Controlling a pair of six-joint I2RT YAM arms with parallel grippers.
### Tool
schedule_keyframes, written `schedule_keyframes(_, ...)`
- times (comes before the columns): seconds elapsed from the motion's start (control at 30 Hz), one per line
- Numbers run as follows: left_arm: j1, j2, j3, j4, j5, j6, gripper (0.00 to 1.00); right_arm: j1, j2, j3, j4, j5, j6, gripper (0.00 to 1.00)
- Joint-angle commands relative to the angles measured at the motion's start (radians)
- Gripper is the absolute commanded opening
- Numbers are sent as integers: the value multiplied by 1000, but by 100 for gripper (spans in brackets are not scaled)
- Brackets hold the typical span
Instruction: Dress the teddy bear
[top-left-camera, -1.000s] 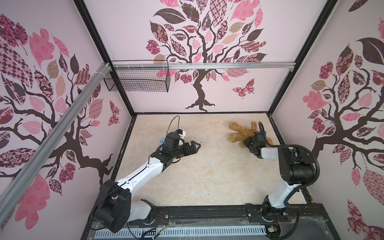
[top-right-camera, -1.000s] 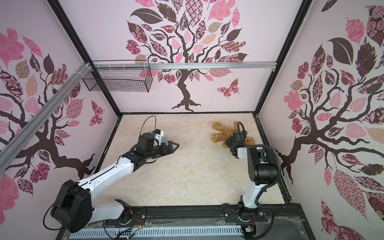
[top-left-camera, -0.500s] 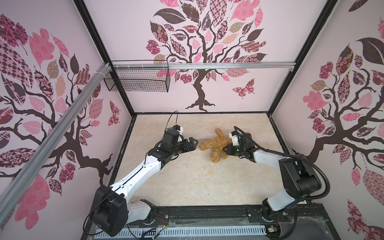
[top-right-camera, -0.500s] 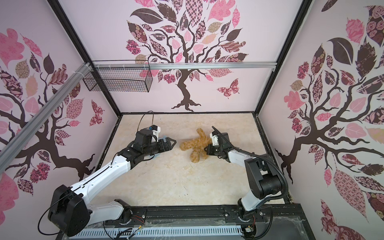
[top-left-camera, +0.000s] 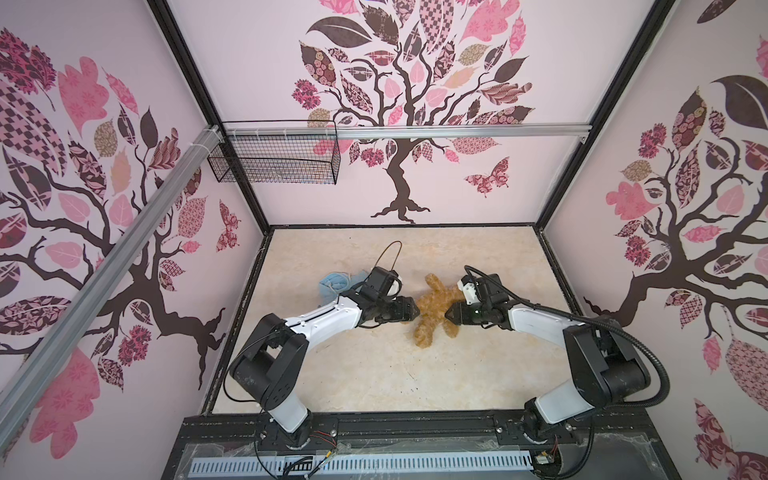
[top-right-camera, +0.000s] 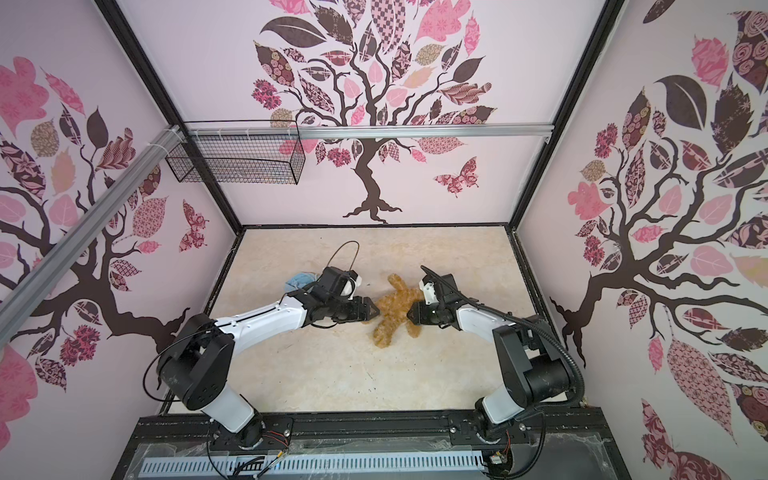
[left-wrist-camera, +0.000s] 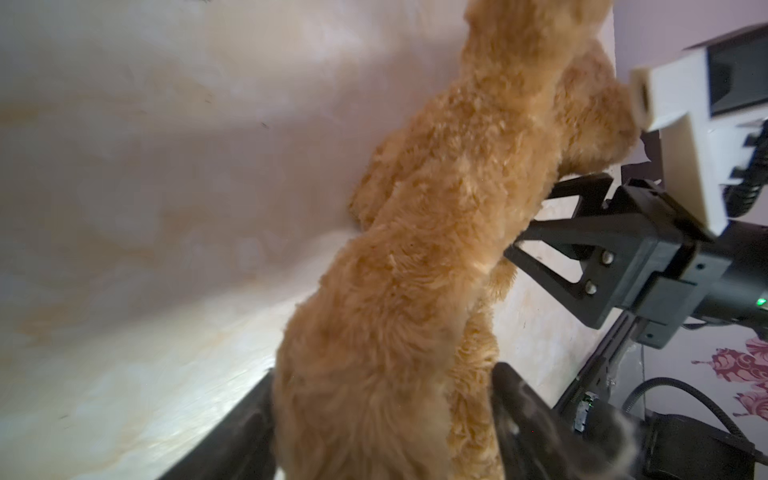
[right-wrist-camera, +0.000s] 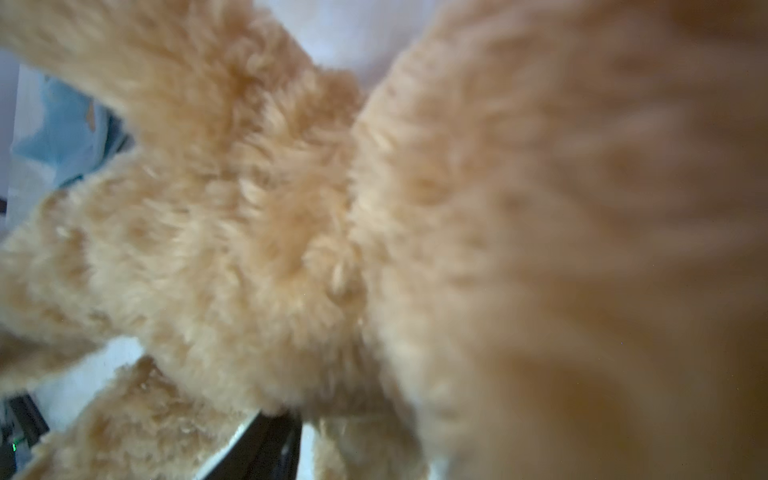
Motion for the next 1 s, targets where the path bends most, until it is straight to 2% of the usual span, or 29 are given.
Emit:
schedule_keyframes(0.0,-32,30,37,88,76,-22,67,-16,-106,10,-45,168,69,65)
schedule_keyframes(0.13,-106,29,-26,217,153,-79,64,-83,-182,-18,-32,127,118,72)
schedule_keyframes(0.23,-170,39,-50,285,210,-132,65,-134,-244,-32,-30,102,140,81)
schedule_keyframes(0.43,-236,0,-97,398,276,-153,74,-130,-347,-98,-18,65,223,99)
schedule_keyframes(0.53,-233,-43,-121,375,257,-127,78,-108,-362,-139,28,69,269,100)
schedule_keyframes(0.63,-232,-93,-136,296,199,-77,79,-51,-314,-131,38,113,288,100)
schedule_keyframes(0.77,-204,-155,-163,220,122,-37,80,8,-186,-105,142,94,343,98)
schedule_keyframes(0.87,-164,-200,-193,197,109,-29,81,15,-63,-42,171,89,363,97)
schedule_keyframes(0.97,-124,-257,-231,184,93,-30,81,14,29,-29,207,153,367,96)
